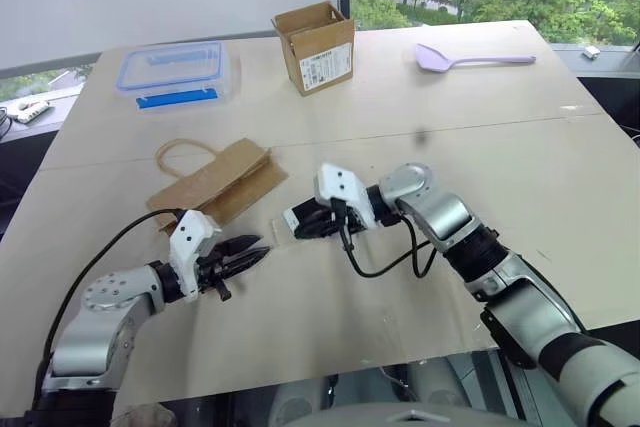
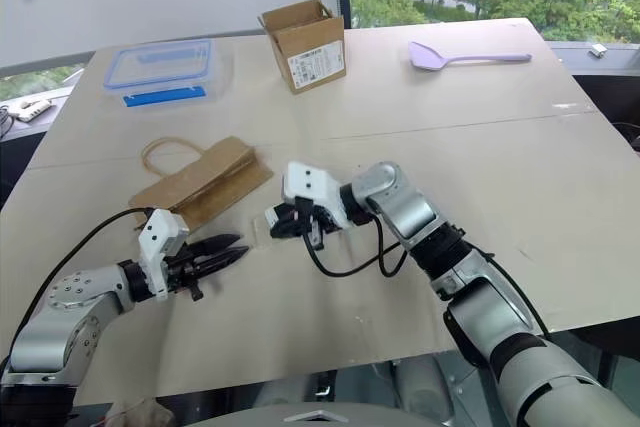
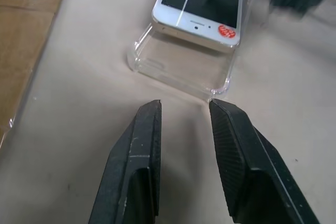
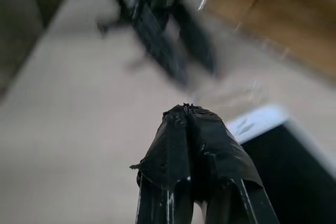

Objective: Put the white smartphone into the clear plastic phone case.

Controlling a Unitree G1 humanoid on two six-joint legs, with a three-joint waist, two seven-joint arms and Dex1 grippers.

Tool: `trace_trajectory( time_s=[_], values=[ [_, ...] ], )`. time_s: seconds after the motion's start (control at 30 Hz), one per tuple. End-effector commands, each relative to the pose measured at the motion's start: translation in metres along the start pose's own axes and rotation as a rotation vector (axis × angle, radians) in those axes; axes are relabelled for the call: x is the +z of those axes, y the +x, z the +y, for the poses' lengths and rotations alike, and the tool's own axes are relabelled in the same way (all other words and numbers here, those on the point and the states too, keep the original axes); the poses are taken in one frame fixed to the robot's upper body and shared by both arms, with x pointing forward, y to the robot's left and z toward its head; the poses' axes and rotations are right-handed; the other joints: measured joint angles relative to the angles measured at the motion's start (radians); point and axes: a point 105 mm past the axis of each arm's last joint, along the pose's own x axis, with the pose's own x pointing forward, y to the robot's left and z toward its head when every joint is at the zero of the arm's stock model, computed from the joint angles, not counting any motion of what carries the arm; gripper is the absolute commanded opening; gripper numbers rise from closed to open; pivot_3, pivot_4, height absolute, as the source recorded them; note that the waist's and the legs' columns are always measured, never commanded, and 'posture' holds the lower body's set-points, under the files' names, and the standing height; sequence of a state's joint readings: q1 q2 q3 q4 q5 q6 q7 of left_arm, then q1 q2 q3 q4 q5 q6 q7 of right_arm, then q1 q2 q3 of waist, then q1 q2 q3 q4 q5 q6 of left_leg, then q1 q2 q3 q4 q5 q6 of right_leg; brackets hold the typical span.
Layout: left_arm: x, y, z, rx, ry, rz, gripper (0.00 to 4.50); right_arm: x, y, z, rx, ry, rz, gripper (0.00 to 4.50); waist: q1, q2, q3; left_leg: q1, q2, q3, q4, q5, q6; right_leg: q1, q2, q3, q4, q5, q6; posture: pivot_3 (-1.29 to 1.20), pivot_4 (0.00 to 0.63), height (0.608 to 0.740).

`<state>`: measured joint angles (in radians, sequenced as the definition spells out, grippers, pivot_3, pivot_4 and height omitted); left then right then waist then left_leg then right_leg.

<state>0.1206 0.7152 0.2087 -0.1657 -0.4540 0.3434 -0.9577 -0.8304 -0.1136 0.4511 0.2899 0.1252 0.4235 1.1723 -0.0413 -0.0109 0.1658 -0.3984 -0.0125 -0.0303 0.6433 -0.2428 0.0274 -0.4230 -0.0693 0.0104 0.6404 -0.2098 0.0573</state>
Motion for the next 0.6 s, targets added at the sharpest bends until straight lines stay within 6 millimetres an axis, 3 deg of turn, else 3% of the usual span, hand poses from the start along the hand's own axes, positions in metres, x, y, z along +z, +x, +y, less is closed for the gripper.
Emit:
trace_trajectory(
  time_s=[0.03, 0.13, 0.4, 0.6],
  values=[
    [0.014, -0.001, 0.000, 0.002, 0.040, -0.046, 1.46, 0.013, -0.001, -0.024, -0.138, -0.064, -0.011, 0.00, 0.000, 0.000, 0.000, 0.000, 0.000, 0.000, 0.000, 0.000, 0.000, 0.000, 0.000, 0.000, 0.000, 0.000, 0.000, 0.00, 0.150, 0.740],
    [0.015, 0.000, 0.000, 0.002, 0.040, -0.052, 1.46, -0.003, 0.007, -0.038, -0.214, -0.103, 0.074, 0.00, 0.000, 0.000, 0.000, 0.000, 0.000, 0.000, 0.000, 0.000, 0.000, 0.000, 0.000, 0.000, 0.000, 0.000, 0.000, 0.00, 0.150, 0.740],
    [0.013, -0.002, -0.002, 0.014, 0.034, -0.051, 1.46, -0.034, 0.019, -0.020, -0.090, -0.128, 0.184, 0.00, -0.002, 0.000, 0.000, 0.000, 0.000, 0.001, 0.000, 0.000, 0.000, 0.000, 0.000, 0.001, 0.000, 0.000, 0.000, 0.00, 0.150, 0.740],
    [0.012, -0.003, -0.003, 0.022, 0.028, -0.051, 1.46, -0.058, 0.019, -0.019, -0.095, -0.158, 0.288, 0.00, -0.002, 0.000, 0.000, 0.002, 0.000, 0.001, 0.000, 0.000, 0.000, 0.000, 0.000, 0.001, 0.001, 0.000, 0.000, 0.00, 0.150, 0.740]
  ],
)
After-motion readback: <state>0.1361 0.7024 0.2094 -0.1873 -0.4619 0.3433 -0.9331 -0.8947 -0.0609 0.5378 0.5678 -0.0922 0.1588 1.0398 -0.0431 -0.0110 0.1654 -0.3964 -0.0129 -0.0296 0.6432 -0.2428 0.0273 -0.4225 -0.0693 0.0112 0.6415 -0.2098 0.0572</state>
